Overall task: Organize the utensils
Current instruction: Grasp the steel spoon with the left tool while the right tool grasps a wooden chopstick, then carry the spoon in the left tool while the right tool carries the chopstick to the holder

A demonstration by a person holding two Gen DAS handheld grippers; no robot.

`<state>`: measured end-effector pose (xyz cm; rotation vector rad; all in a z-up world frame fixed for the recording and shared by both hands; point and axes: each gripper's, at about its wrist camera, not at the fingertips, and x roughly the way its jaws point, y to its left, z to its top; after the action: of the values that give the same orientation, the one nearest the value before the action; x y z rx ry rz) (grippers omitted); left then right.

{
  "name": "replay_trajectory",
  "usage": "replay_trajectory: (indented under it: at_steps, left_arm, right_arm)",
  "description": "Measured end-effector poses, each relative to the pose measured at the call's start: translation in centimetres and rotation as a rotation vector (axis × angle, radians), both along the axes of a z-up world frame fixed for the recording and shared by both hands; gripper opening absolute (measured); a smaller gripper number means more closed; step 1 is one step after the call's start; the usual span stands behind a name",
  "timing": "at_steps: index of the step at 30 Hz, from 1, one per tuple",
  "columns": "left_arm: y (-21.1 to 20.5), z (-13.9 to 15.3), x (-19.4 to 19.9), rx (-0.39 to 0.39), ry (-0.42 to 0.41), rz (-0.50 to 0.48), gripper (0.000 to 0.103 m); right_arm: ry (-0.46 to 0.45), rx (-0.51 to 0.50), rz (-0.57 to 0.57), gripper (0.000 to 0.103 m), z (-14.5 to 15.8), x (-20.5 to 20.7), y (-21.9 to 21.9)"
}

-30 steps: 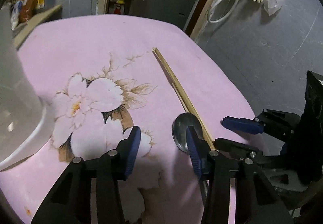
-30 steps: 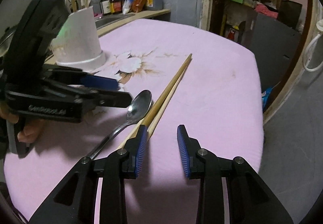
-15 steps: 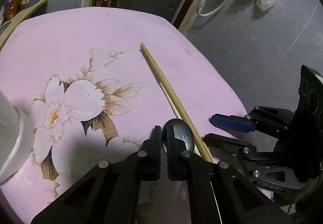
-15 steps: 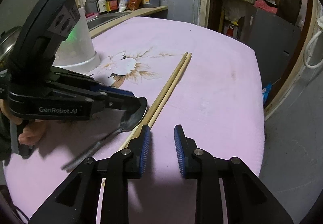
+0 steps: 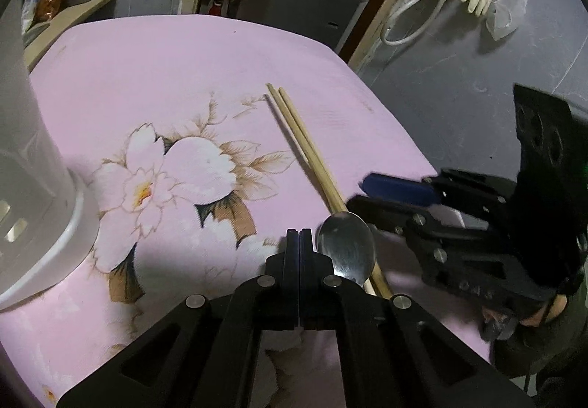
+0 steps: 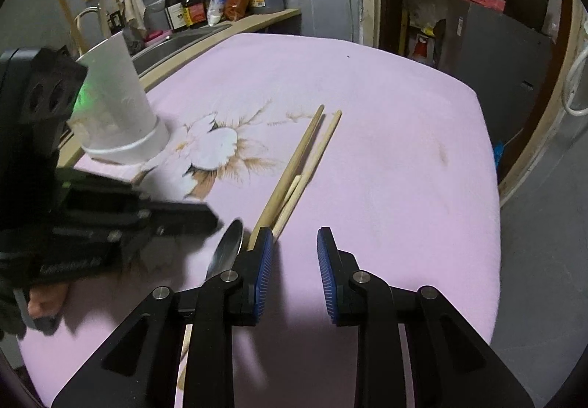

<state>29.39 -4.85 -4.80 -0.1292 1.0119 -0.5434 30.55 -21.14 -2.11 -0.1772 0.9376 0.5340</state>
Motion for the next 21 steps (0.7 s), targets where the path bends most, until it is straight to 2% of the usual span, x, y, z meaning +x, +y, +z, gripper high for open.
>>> replay_trajectory:
  at_steps: [4,8,11,13,18,21]
  left_arm:
    - [0.6,0.3,-0.6,0.002,0.0,0.01,0.0]
    - [0.5,0.6,-1.0,0.004,-0.002,0.012,0.0]
    - [0.0,0.7,-1.1,0.014,-0.006,-0.013,0.001]
    - [-0.6,0.7,-1.1,0.021,-0.012,-0.039,0.006]
    - [-2.0,0.9,-0.9,-0.001,-0.019,-0.108,0.033]
    - [-3.0,0.8,-0.7,0.036,-0.028,-0.141,0.034]
  right_arm:
    - [0.02,0.017,0.013,0.022,0.0,1.1,0.7]
    - [0.025,-0.025,0.012,0.022,-0.6,2.3,1.6]
    - [0.051,0.013,-0.018,0.013,-0.6,2.9,0.7]
    - [0.057,0.043,-0.032,0.008,-0.4,2.8,-0.2]
    - [0.031,0.024,-0.085,0.005,0.0,1.6,-3.4]
    - [0.037,0.024,-0.106,0.005,0.1,1.0,-4.9]
